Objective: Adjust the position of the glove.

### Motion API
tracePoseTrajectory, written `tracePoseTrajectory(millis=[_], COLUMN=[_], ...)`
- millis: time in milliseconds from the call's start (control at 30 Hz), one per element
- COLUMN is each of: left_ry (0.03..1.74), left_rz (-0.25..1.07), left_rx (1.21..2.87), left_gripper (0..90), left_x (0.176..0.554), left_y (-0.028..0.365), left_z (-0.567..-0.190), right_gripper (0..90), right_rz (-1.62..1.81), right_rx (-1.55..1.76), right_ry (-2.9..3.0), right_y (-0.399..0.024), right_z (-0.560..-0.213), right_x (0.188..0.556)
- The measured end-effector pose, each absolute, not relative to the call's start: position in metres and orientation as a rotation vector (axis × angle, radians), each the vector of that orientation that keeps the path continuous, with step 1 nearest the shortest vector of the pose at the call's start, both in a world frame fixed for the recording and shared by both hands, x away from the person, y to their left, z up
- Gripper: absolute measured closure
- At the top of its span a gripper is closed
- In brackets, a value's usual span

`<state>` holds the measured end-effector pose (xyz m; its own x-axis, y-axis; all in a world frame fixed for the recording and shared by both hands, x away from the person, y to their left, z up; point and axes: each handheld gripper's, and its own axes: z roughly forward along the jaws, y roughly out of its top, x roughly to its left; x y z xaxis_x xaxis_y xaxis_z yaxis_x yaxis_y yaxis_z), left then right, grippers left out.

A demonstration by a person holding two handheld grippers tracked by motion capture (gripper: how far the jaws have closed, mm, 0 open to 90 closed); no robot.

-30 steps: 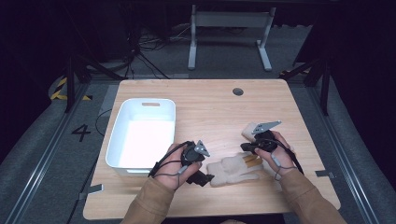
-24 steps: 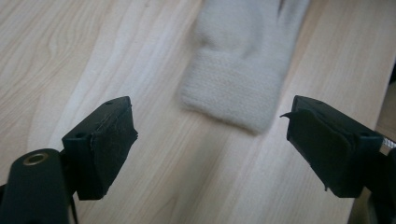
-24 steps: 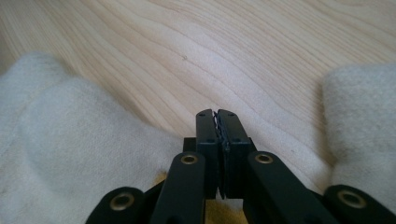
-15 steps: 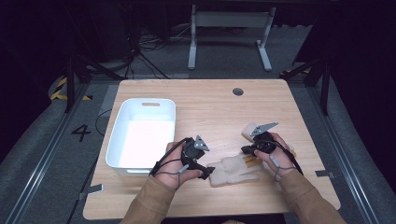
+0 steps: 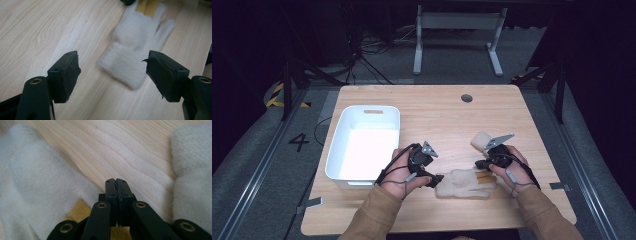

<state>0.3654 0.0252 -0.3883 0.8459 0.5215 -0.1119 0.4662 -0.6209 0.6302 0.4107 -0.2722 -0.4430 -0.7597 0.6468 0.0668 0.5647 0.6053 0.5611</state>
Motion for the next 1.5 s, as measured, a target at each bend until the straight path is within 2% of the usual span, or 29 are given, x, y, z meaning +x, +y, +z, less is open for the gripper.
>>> tracePoseTrajectory(millis=[533, 867, 1067, 1500], left_ry=[0.707, 0.716, 0.719, 0.735], left_rz=[0.103, 0.111, 0.109, 0.111], left_rx=[2.329, 2.319, 2.317, 2.311], left_gripper=[26.6, 26.2, 26.1, 26.1], left_x=[0.371, 0.372, 0.372, 0.373], left_y=[0.024, 0.026, 0.026, 0.029], left_z=[-0.386, -0.385, -0.385, -0.386], right_gripper=[88.8, 83.1, 76.1, 65.5], right_rz=[0.845, 0.959, 1.0, 1.018], right_rx=[1.026, 1.049, 1.078, 1.169], right_ry=[2.708, 2.61, 2.529, 2.38], right_y=[-0.279, -0.292, -0.302, -0.326], right_z=[-0.437, -0.419, -0.409, -0.403], right_x=[0.401, 0.4, 0.399, 0.405])
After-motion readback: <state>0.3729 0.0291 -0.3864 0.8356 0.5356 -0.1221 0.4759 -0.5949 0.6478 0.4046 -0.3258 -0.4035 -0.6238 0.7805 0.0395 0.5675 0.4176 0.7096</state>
